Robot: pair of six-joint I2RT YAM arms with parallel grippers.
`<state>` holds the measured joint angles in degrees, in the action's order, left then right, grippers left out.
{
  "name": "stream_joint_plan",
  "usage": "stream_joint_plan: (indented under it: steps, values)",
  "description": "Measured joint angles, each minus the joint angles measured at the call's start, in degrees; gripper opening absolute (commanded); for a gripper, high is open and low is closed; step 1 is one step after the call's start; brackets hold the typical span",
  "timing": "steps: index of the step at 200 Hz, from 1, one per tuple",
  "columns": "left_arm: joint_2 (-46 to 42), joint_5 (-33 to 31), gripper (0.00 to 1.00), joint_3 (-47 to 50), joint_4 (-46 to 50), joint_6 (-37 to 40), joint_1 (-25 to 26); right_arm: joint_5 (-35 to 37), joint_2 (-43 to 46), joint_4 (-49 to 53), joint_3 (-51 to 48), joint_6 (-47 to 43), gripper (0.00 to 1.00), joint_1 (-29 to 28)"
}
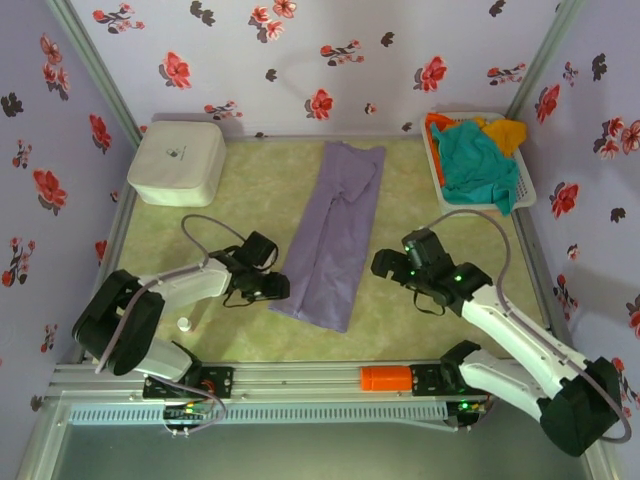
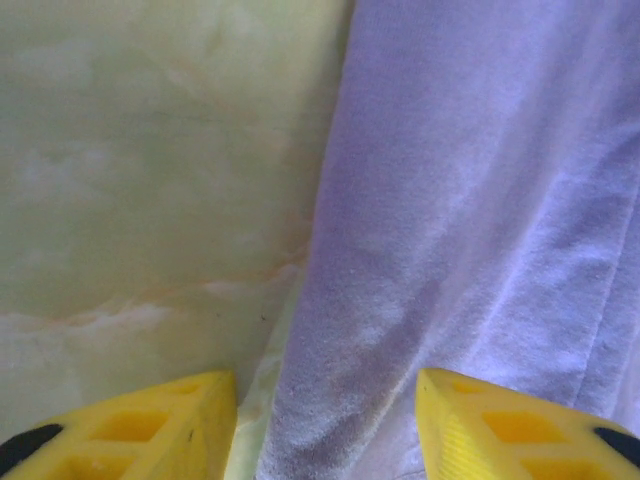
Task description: Fold and stack the t-shirts
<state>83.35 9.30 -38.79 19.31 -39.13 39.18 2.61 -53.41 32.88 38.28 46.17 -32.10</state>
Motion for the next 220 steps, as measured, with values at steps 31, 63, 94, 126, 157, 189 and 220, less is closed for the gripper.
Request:
stream_joint_plan:
  steps: [31,63,94,126,157,189,220]
  values:
    - [-0.83,-4.98,0.45,1.70,-2.51,-5.01,3.15,-2.67,-2.05,-0.04,-0.39,0.57,0.96,1.64]
    - [-1.09,-10.91,0.41,2.51,-4.59,-9.90,7.56,-3.50,-3.69,-0.04,-0.39,0.39,0.96,1.64]
    - [2.38,-11.13,0.33,1.90,-13.38,-14.56,13.84,-4.11,-4.68,-0.07,-0.42,0.44,0.94,1.73]
    - [6.16,-9.51,0.26,0.87,-20.90,-19.30,17.79,-4.33,-5.11,-0.04,-0.44,0.44,0.94,1.73]
    - [8.39,-7.56,0.27,0.04,-24.79,-23.71,20.15,-4.33,-5.09,0.07,-0.44,0.42,0.94,1.75]
    - [10.45,-5.07,0.40,-2.67,-24.72,-26.08,23.06,-4.28,-4.98,1.51,-0.44,0.46,0.93,1.99]
    - [10.51,-2.32,0.46,-3.93,-22.64,-27.04,24.98,-3.89,-5.01,5.44,-0.66,1.03,0.90,2.93]
